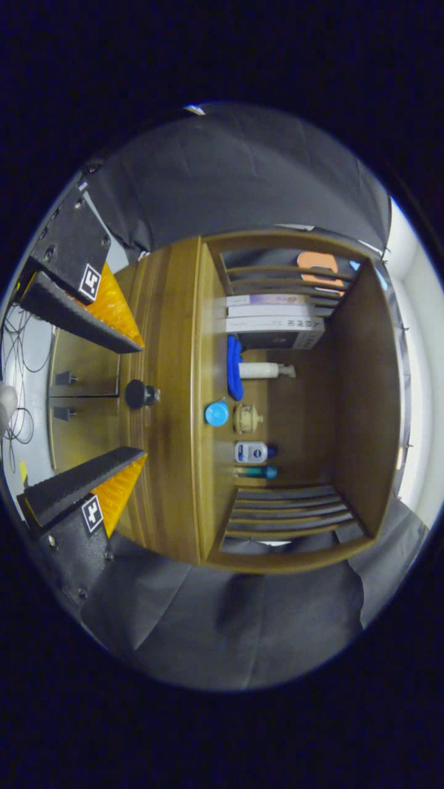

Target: Pull open the drawer, take out the items inside it, and place them on the countertop above the cabinet.

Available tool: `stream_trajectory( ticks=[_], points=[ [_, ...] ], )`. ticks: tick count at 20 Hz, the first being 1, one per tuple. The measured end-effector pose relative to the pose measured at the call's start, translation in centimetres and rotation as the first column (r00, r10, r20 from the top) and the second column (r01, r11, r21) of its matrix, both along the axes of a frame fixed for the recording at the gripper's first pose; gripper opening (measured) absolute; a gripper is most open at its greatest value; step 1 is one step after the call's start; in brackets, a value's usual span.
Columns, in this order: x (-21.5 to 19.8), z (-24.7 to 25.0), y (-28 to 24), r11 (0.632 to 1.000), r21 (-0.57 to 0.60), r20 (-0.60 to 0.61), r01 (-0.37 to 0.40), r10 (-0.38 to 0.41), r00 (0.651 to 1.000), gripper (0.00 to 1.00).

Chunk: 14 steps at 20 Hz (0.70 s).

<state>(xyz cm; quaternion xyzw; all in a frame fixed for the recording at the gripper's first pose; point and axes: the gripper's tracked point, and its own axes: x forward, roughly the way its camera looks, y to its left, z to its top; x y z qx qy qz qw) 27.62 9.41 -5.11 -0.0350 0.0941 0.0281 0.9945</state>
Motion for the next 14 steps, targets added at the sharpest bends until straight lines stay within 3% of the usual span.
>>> stream_trajectory(
  ticks=[2,5,14],
  points=[
    [-4.7,1.5,-1.5,0.999,0.042,0.042,0.006,-0.008,0.999,0.99],
    [-8.5,3.3,-3.7,0.995,0.104,0.071,0.013,-0.021,0.997,0.99],
    [-12.3,8.2,-6.4,0.995,0.094,0.167,-0.02,0.004,0.986,0.99]
  ],
)
